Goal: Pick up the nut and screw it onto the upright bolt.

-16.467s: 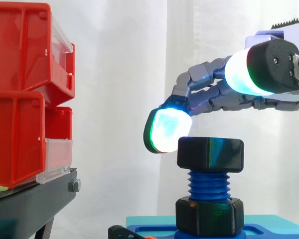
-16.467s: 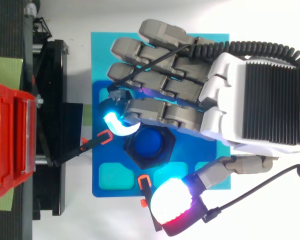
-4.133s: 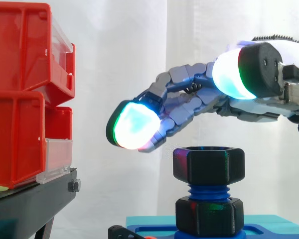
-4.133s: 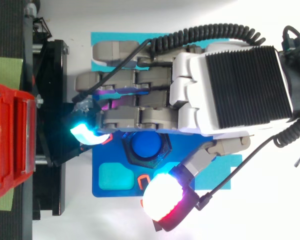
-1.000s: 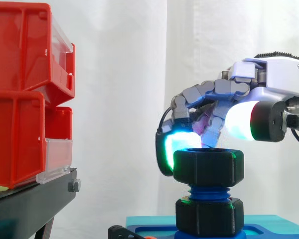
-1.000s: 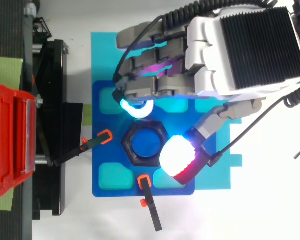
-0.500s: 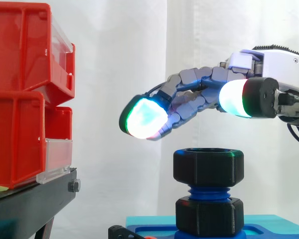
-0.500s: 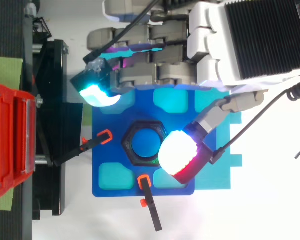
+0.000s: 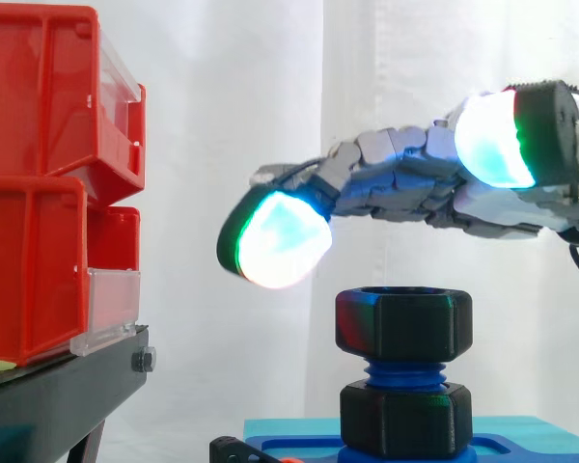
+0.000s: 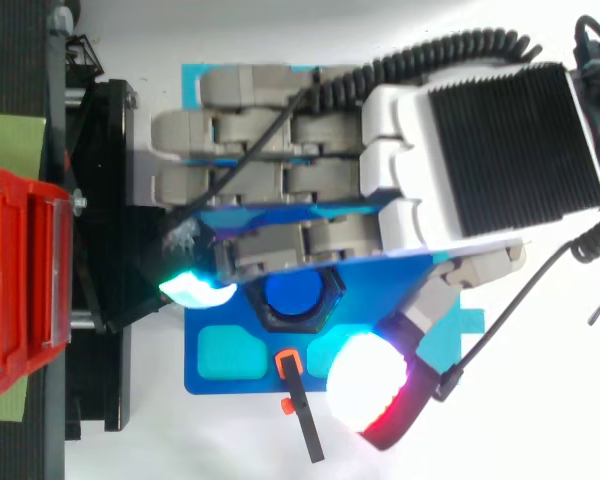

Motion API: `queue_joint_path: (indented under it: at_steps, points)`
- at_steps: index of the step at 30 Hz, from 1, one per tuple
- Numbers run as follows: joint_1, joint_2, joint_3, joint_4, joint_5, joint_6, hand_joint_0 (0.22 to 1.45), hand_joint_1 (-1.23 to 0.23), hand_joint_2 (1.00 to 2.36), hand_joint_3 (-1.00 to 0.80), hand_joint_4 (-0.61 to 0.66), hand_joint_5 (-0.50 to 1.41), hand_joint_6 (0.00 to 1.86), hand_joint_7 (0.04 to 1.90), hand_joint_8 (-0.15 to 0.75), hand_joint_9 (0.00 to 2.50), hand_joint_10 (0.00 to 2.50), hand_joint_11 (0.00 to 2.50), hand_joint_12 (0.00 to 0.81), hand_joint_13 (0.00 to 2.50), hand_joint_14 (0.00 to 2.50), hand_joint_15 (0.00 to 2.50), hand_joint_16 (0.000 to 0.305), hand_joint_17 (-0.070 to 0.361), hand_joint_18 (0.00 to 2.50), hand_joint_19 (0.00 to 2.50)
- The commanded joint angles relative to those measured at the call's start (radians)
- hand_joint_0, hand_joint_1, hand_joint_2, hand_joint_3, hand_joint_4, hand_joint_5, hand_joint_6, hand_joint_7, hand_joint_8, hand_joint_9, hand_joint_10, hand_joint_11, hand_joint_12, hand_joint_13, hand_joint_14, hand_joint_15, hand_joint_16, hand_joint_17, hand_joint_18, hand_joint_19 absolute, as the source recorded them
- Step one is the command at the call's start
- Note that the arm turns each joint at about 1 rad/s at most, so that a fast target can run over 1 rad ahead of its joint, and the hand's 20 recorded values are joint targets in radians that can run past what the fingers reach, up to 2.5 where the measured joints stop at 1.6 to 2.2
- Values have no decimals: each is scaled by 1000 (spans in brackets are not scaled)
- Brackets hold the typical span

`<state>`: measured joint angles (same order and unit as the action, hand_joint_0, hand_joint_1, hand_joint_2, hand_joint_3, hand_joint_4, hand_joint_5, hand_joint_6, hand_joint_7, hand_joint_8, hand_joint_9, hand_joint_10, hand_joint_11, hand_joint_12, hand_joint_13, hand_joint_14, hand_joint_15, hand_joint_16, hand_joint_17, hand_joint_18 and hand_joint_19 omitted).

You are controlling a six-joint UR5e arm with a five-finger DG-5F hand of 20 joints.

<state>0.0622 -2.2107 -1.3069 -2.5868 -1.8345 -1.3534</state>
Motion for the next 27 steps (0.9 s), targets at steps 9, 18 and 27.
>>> queue_joint_path:
  at_steps: [9,18,27]
  points:
    - [11,-1,0,-39,3,7,463,-38,1000,-500,237,-105,503,821,194,265,0,0,315,7,0,0,42,94,0,0]
    - [4,0,0,-39,1,7,470,-87,1000,-500,265,-90,504,940,209,341,0,0,295,81,0,0,36,82,0,0]
    - [-10,-1,0,-26,-3,5,477,-129,1000,-500,275,-87,504,992,232,397,0,0,277,147,0,0,32,73,0,0]
